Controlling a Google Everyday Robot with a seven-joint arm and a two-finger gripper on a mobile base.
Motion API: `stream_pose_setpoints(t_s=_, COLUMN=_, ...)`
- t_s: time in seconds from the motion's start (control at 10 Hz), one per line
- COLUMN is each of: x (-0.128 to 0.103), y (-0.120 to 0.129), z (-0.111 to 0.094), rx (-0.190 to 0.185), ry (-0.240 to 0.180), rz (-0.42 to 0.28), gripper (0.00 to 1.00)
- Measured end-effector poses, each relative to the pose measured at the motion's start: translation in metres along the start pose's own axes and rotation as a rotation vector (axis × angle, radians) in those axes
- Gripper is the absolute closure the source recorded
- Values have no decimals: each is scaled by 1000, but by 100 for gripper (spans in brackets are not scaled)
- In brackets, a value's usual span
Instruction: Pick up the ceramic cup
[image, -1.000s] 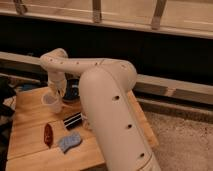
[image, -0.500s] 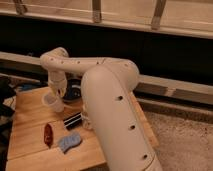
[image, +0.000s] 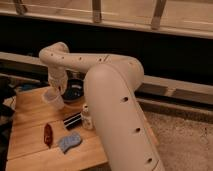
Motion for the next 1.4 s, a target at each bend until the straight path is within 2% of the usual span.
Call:
stream_pose_setpoints(t_s=0.2, x=0, y=-2, z=-5, rx=-1, ry=-18, rz=-4, gripper=97)
stream_pose_setpoints(t_s=0.5, x=-2, y=-9, z=-41, rx=4, ry=-55, rz=-1, gripper=97)
stream_pose_setpoints(t_s=0.9, x=-2, y=-6, z=-52, rx=-2, ry=-95, rz=-13, gripper=97)
stream_pose_setpoints(t_s=1.1, x=-4, y=-10, z=-70, rx=-2, ry=-124, rz=-9, gripper=97)
stream_pose_setpoints(t_s=1.4, x=-2, y=-6, z=-74, rx=-11, ry=-145, rz=-21, gripper=97)
